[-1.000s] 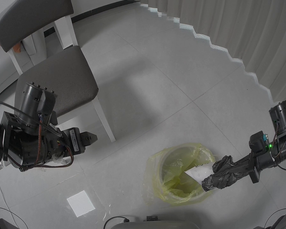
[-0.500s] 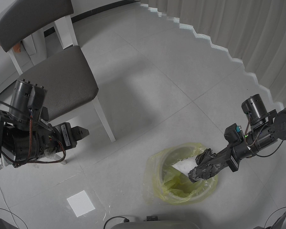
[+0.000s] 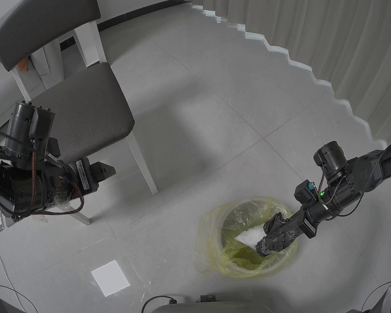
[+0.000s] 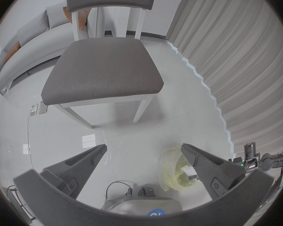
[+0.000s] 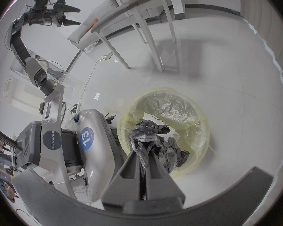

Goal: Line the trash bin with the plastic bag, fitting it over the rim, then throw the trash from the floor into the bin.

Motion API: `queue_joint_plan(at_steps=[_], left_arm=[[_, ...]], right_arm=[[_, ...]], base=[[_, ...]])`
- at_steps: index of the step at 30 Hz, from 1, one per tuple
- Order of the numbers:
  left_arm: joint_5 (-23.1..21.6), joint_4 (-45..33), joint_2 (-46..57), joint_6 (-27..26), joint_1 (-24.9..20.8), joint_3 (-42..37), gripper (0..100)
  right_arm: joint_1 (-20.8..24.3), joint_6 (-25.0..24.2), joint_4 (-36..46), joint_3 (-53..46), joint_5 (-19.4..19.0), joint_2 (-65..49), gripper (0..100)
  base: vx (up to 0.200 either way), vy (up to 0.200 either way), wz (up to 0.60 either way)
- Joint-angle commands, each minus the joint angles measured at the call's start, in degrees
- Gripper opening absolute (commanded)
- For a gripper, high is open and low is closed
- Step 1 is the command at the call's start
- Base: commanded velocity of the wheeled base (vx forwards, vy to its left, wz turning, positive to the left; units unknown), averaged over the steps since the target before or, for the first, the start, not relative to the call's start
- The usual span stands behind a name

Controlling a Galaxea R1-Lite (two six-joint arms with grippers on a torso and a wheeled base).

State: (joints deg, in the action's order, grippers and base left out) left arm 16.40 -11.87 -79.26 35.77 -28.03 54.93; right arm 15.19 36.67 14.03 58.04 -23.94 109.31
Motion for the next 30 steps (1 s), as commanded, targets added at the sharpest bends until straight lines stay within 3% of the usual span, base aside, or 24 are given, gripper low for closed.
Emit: queue_joint_plan(at_steps=[1,18,30], left_arm=[[-0.05,0.01,-0.10,0.09,0.52,0.62,100],[-0.05,0.27,-0.45,0.18,0.69,0.62,100],[-0.14,0.27,-0.81,0.27,1.31,0.53,100]], right_arm=[[-1.21,0.42,0.38,-1.00,-0.05,-0.50,0],[-1.92,1.65,1.35,-4.95,0.04,-1.21,0],[-1.48,1.65,1.26,1.55,0.04,5.91,0]], base=[[0.000,0.000,0.00],[0.000,0.000,0.00],[0.000,0.000,0.00]])
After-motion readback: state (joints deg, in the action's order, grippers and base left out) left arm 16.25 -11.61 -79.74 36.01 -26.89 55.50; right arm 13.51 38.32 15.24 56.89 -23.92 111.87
